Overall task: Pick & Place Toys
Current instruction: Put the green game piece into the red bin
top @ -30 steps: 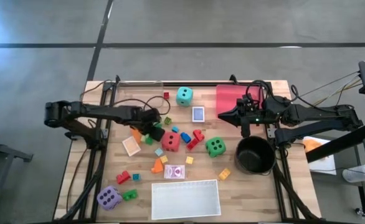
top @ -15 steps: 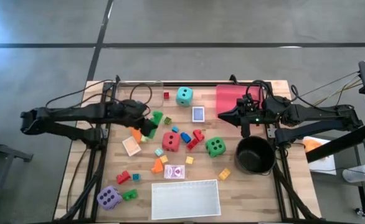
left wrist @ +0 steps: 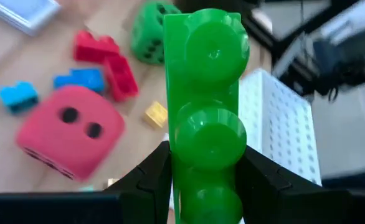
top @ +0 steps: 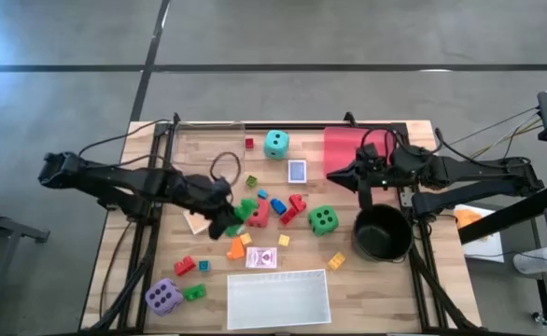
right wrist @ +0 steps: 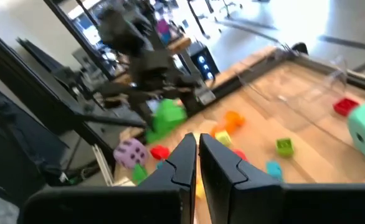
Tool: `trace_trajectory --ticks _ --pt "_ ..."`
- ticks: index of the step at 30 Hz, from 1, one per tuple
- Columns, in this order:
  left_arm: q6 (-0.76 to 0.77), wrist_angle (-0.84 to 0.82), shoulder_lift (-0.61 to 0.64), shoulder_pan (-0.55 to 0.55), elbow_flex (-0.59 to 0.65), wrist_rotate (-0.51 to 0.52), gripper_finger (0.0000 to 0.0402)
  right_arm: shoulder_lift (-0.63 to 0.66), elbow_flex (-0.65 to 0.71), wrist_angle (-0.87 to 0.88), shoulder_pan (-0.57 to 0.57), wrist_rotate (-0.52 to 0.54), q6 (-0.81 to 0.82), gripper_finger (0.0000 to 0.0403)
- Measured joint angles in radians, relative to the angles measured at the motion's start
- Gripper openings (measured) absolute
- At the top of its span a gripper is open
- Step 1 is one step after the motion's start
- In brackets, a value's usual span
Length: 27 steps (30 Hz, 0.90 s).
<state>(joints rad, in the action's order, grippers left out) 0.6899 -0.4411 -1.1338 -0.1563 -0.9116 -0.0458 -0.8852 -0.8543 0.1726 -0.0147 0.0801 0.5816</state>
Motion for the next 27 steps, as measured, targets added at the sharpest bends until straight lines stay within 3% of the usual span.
trace_trajectory --ticks 7,14,19,27 --pt "-0.051 -0.295 -0.218 -0.143 -0.360 0.106 0.0132 0.002 0.000 0.082 0.000 -0.001 0.001 0.0017" --pt "-0.135 -0.500 -0.419 -0.249 -0.620 0.103 0.0132 0.014 0.000 0.087 0.000 -0.005 0.063 0.0017" --pt "-0.180 -0.529 -0.500 -0.286 -0.685 0.020 0.0132 0.014 0.000 0.087 0.000 -0.007 0.079 0.0017" --pt "-0.050 -0.442 -0.597 -0.342 -0.687 -0.019 0.0132 0.013 0.000 0.086 0.000 -0.009 0.107 0.0017"
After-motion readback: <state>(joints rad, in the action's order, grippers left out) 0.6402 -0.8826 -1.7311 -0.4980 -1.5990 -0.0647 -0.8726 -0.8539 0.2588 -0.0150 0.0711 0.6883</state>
